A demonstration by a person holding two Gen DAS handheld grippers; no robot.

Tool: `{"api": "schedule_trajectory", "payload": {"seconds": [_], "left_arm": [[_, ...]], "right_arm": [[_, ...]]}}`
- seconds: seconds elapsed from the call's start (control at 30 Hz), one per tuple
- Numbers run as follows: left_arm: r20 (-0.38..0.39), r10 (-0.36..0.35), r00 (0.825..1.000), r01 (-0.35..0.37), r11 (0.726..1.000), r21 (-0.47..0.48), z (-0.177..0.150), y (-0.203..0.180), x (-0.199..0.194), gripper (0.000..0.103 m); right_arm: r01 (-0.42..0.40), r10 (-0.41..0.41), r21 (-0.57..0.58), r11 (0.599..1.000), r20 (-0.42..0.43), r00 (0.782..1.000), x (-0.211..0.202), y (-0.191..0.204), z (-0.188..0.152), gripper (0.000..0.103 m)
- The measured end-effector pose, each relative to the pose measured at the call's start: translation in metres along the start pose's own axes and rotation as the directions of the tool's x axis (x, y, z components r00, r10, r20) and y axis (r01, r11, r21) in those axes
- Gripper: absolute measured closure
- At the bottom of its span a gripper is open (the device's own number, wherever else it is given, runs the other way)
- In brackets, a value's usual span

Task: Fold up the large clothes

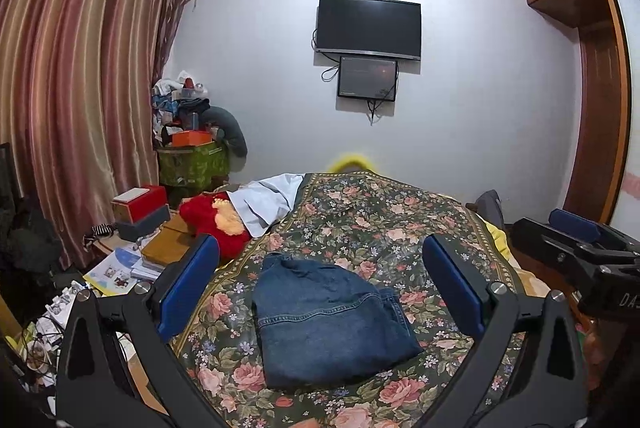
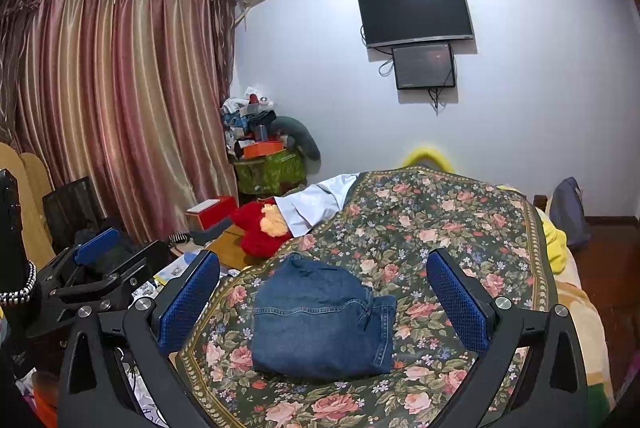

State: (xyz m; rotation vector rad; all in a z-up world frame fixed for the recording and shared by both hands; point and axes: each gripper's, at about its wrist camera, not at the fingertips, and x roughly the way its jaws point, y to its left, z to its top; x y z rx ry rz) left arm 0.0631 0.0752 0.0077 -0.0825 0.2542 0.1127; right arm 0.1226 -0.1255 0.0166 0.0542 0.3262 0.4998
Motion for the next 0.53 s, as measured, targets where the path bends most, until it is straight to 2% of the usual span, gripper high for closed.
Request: {"api": "schedule_trajectory", "payload": {"seconds": [0.53], "left_arm": [[0.0,-0.018,1.0,0.018,1.0,0.015,0.0012,-0.0059,-0.0001,0.0]], "right_arm": [[0.01,-0.01,0.014,1.0,0.001,1.0,0.0007,-0.0006,-0.0014,0.0]]}}
